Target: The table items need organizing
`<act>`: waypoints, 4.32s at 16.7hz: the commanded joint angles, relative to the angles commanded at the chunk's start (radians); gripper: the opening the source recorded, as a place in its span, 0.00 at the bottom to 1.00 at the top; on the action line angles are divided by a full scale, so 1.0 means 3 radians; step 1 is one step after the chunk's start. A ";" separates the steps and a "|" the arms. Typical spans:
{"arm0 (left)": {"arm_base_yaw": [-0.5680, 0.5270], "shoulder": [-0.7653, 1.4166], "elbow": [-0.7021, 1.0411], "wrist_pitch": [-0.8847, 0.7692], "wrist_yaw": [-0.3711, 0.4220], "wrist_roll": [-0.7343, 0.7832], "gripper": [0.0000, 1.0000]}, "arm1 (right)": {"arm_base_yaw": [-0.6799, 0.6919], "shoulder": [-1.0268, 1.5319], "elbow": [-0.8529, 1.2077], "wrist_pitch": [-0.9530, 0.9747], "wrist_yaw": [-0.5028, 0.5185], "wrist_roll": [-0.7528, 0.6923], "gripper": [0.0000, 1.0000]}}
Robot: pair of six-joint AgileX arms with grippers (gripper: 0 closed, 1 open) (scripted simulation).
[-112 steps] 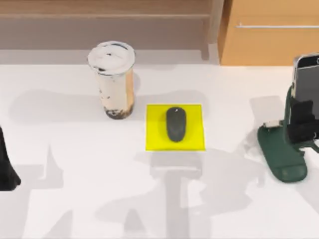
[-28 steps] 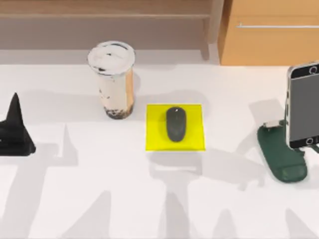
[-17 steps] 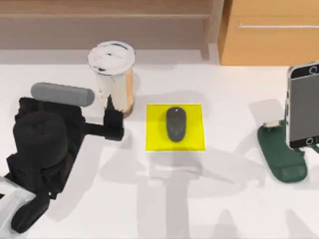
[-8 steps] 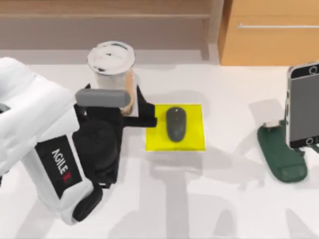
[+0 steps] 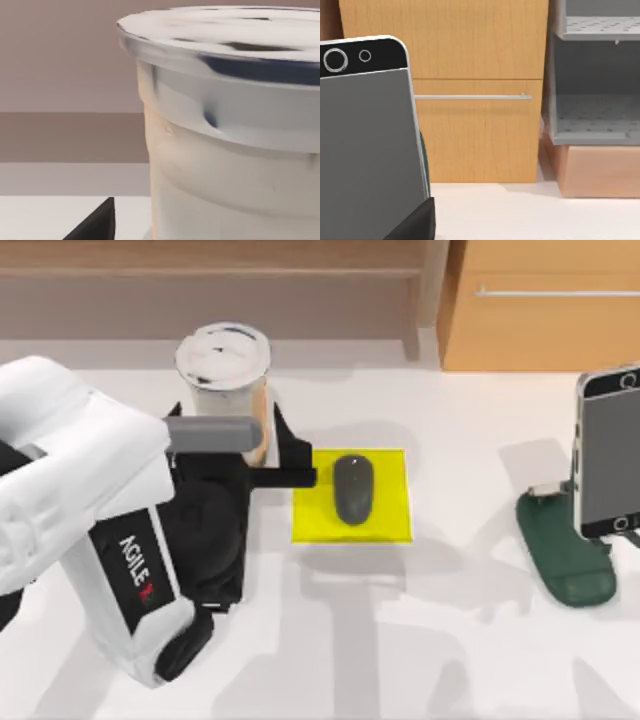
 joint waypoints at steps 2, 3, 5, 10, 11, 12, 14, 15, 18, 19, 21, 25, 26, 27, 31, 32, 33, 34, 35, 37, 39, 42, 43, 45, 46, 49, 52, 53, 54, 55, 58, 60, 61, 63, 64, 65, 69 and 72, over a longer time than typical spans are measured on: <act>0.0028 0.0016 0.0057 -0.0039 0.0026 0.0000 1.00 | 0.0000 0.0000 0.0000 0.0000 0.0000 0.0000 1.00; 0.0053 0.0033 0.0111 -0.0079 0.0050 0.0000 1.00 | 0.0000 0.0000 0.0000 0.0000 0.0000 0.0000 1.00; 0.0095 0.0063 0.0229 -0.0148 0.0093 -0.0001 1.00 | 0.0000 0.0000 0.0000 0.0000 0.0000 0.0000 1.00; 0.0163 0.0108 0.0370 -0.0256 0.0161 -0.0002 1.00 | 0.0000 0.0000 0.0000 0.0000 0.0000 0.0000 1.00; 0.0163 0.0108 0.0370 -0.0256 0.0161 -0.0002 1.00 | 0.0000 0.0000 0.0000 0.0000 0.0000 0.0000 1.00; 0.0163 0.0108 0.0370 -0.0256 0.0161 -0.0002 0.92 | 0.0000 0.0000 0.0000 0.0000 0.0000 0.0000 1.00; 0.0163 0.0108 0.0370 -0.0256 0.0161 -0.0002 0.77 | 0.0000 0.0000 0.0000 0.0000 0.0000 0.0000 1.00; 0.0163 0.0108 0.0370 -0.0256 0.0161 -0.0002 0.70 | 0.0000 0.0000 0.0000 0.0000 0.0000 0.0000 1.00; 0.0163 0.0108 0.0370 -0.0256 0.0161 -0.0002 0.47 | 0.0000 0.0000 0.0000 0.0000 0.0000 0.0000 1.00; 0.0163 0.0108 0.0370 -0.0256 0.0161 -0.0002 0.40 | 0.0000 0.0000 0.0000 0.0000 0.0000 0.0000 1.00; 0.0163 0.0108 0.0370 -0.0256 0.0161 -0.0002 0.25 | 0.0000 0.0000 0.0000 0.0000 0.0000 0.0000 1.00; 0.0163 0.0108 0.0370 -0.0256 0.0161 -0.0002 0.00 | 0.0000 0.0000 0.0000 0.0000 0.0000 0.0000 1.00; 0.0163 0.0108 0.0370 -0.0256 0.0161 -0.0002 0.00 | 0.0000 0.0000 0.0000 0.0000 0.0000 0.0000 1.00; 0.0163 0.0108 0.0370 -0.0256 0.0161 -0.0002 0.00 | 0.0000 0.0000 0.0000 0.0000 0.0000 0.0000 1.00; 0.0163 0.0108 0.0370 -0.0256 0.0161 -0.0002 0.00 | 0.0000 0.0000 0.0000 0.0000 0.0000 0.0000 1.00; 0.0163 0.0108 0.0370 -0.0256 0.0161 -0.0002 0.00 | 0.0000 0.0000 0.0000 0.0000 0.0000 0.0000 1.00; 0.0154 0.0102 0.0368 -0.0256 0.0161 0.0002 0.00 | 0.0000 0.0000 0.0000 0.0000 0.0000 0.0000 1.00; 0.0154 0.0091 0.0367 -0.0266 0.0161 0.0002 0.00 | 0.0000 0.0000 0.0000 0.0000 0.0000 0.0000 1.00; 0.0155 0.0055 0.0361 -0.0295 0.0162 0.0002 0.00 | 0.0000 0.0000 0.0000 0.0000 0.0000 0.0000 1.00; 0.0154 -0.0026 0.0350 -0.0364 0.0160 0.0003 0.00 | 0.0000 0.0000 0.0000 0.0000 0.0000 0.0000 1.00; 0.0154 -0.0042 0.0348 -0.0378 0.0160 0.0004 0.00 | 0.0000 0.0000 0.0000 0.0000 0.0000 0.0000 1.00; 0.0154 -0.0030 0.0357 -0.0371 0.0159 0.0008 0.00 | 0.0000 0.0000 0.0000 0.0000 0.0000 0.0000 1.00; 0.0157 -0.0063 0.0388 -0.0348 0.0180 0.0006 0.00 | 0.0000 0.0000 0.0000 0.0000 0.0000 0.0000 1.00; 0.0180 -0.0191 0.0494 -0.0333 0.0285 -0.0002 0.00 | 0.0000 0.0000 0.0000 0.0000 0.0000 0.0000 1.00; 0.0203 -0.0272 0.0564 -0.0349 0.0364 -0.0009 0.00 | 0.0000 0.0000 0.0000 0.0000 0.0000 0.0000 1.00; 0.0328 -0.0531 0.0821 -0.0494 0.0678 -0.0040 0.00 | 0.0000 0.0000 0.0000 0.0000 0.0000 0.0000 1.00; 0.0569 -0.0735 0.1110 -0.0791 0.1062 -0.0079 0.00 | 0.0000 0.0000 0.0000 0.0000 0.0000 0.0000 1.00; 0.0681 -0.0774 0.1206 -0.0923 0.1197 -0.0091 0.00 | 0.0000 0.0000 0.0000 0.0000 0.0000 0.0000 1.00; 0.0806 -0.0800 0.1301 -0.1070 0.1331 -0.0103 0.00 | 0.0000 0.0000 0.0000 0.0000 0.0000 0.0000 1.00; 0.0942 -0.0815 0.1395 -0.1228 0.1465 -0.0113 0.00 | 0.0000 0.0000 0.0000 0.0000 0.0000 0.0000 1.00; 0.1394 -0.0825 0.1682 -0.1736 0.1852 -0.0128 0.00 | 0.0000 0.0000 0.0000 0.0000 0.0000 0.0000 1.00; 0.1709 -0.0818 0.1872 -0.2076 0.2087 -0.0122 0.00 | 0.0000 0.0000 0.0000 0.0000 0.0000 0.0000 1.00; 0.1864 -0.0812 0.1964 -0.2239 0.2195 -0.0114 0.00 | 0.0000 0.0000 0.0000 0.0000 0.0000 0.0000 1.00; 0.2158 -0.0803 0.2132 -0.2541 0.2387 -0.0090 0.00 | 0.0000 0.0000 0.0000 0.0000 0.0000 0.0000 1.00; 0.2292 -0.0798 0.2207 -0.2676 0.2470 -0.0075 0.00 | 0.0000 0.0000 0.0000 0.0000 0.0000 0.0000 1.00; 0.2414 -0.0795 0.2274 -0.2799 0.2544 -0.0059 0.00 | 0.0000 0.0000 0.0000 0.0000 0.0000 0.0000 1.00; 0.2732 -0.0761 0.2436 -0.3143 0.2739 -0.0005 0.00 | 0.0000 0.0000 0.0000 0.0000 0.0000 0.0000 1.00; 0.2767 -0.0736 0.2446 -0.3201 0.2768 0.0004 0.00 | 0.0000 0.0000 0.0000 0.0000 0.0000 0.0000 1.00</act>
